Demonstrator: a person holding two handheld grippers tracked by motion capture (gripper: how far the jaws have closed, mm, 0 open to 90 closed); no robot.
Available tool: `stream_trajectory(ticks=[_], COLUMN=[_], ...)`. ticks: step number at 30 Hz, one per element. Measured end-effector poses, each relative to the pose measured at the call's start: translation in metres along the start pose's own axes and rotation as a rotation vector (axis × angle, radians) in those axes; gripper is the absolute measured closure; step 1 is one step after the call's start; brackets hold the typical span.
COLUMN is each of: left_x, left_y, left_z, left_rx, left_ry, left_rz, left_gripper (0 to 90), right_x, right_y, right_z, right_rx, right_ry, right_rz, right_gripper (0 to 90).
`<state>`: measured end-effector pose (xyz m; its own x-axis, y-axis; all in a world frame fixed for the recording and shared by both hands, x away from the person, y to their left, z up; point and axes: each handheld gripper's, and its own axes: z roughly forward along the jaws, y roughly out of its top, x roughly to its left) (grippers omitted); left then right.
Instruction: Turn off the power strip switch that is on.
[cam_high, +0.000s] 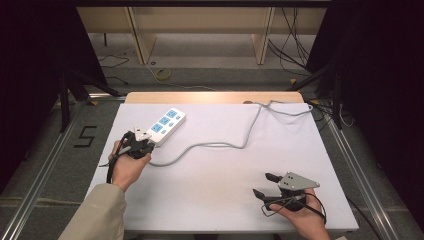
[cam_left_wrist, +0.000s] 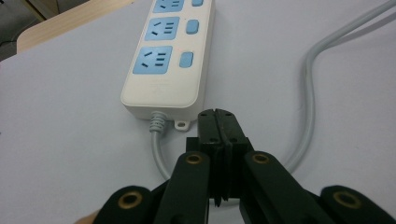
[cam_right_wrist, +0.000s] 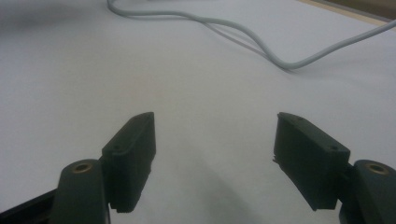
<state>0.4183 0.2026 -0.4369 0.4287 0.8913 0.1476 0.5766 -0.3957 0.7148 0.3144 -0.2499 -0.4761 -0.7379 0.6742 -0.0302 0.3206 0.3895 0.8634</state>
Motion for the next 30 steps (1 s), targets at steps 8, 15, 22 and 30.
stream_trajectory(ticks=[8,15,22,30], left_x=[0.001,0.001,0.001,0.000], left_y=[0.003,0.004,0.006,0.011], left_z=[0.003,0.007,0.008,0.013], left_rx=[0.000,0.007,0.009,0.014], left_ry=[-0.001,0.000,-0.004,-0.008], left_rz=[-0.002,-0.004,-0.006,-0.002], left_gripper=[89.7,89.7,89.7,89.7], right_x=[0.000,0.000,0.001,0.001], right_y=[0.000,0.000,0.000,0.000], right_z=[0.000,0.000,0.000,0.000], right_rx=[0.002,0.002,0.002,0.003], right_ry=[0.001,0.003,0.003,0.005], right_rz=[-0.002,-0.003,-0.005,-0.001], right_gripper=[30.5,30.5,30.6,30.5])
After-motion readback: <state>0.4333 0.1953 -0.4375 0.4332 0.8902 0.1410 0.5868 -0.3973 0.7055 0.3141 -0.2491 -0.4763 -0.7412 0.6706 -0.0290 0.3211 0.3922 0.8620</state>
